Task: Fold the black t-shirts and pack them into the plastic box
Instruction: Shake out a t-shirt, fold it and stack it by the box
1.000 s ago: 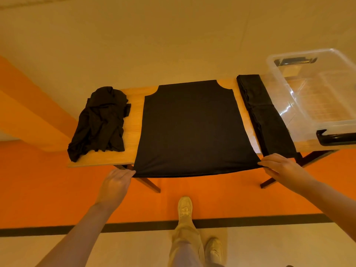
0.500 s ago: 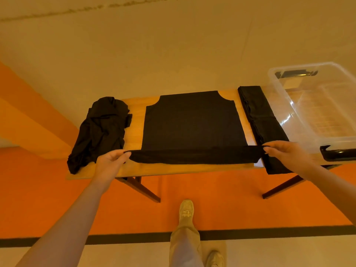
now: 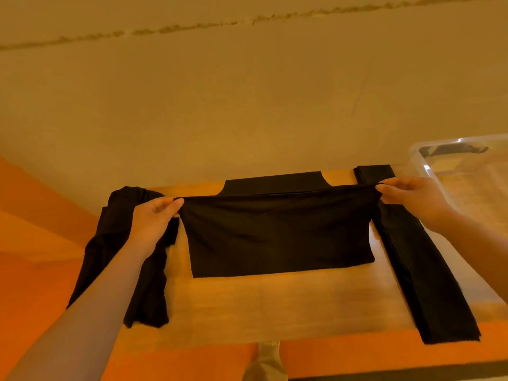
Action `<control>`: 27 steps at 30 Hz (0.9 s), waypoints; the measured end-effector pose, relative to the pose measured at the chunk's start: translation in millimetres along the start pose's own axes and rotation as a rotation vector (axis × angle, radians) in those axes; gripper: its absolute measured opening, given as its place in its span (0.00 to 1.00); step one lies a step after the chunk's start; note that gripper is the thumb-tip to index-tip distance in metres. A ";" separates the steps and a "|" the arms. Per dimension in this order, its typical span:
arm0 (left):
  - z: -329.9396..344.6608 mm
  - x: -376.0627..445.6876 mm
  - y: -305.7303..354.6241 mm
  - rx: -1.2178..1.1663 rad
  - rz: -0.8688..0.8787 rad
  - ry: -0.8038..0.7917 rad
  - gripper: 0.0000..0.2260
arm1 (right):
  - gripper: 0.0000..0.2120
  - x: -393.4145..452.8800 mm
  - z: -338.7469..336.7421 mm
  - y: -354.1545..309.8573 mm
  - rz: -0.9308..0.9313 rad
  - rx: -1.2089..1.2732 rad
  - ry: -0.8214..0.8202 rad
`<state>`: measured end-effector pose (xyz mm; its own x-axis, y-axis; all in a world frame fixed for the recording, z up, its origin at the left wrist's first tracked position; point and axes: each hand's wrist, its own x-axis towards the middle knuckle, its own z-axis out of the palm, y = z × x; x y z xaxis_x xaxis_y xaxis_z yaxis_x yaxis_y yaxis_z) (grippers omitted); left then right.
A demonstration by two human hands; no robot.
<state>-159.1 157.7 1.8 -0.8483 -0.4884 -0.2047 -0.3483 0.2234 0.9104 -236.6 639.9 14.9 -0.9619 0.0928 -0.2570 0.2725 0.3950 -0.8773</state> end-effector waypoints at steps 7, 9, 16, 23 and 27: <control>55.8 104.5 2.0 0.148 0.002 -0.008 0.07 | 0.11 106.7 34.4 -2.6 0.092 -0.184 0.050; 72.6 130.5 -9.8 0.266 0.005 0.012 0.12 | 0.11 133.7 48.7 5.8 0.096 -0.300 0.073; 109.9 155.1 -46.5 0.610 0.094 0.093 0.15 | 0.13 163.2 87.3 25.2 -0.037 -0.688 0.137; 128.8 116.0 -59.6 0.846 0.553 0.017 0.17 | 0.15 137.4 110.4 38.3 -0.432 -0.850 0.112; 140.2 74.9 -65.2 0.975 0.737 -0.226 0.23 | 0.18 99.4 136.7 43.7 -0.559 -0.892 -0.001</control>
<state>-255.9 224.8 -123.3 -0.9833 0.1543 0.0965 0.1715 0.9631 0.2073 -317.6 541.5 -104.3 -0.9460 -0.3109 0.0915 -0.3240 0.9110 -0.2550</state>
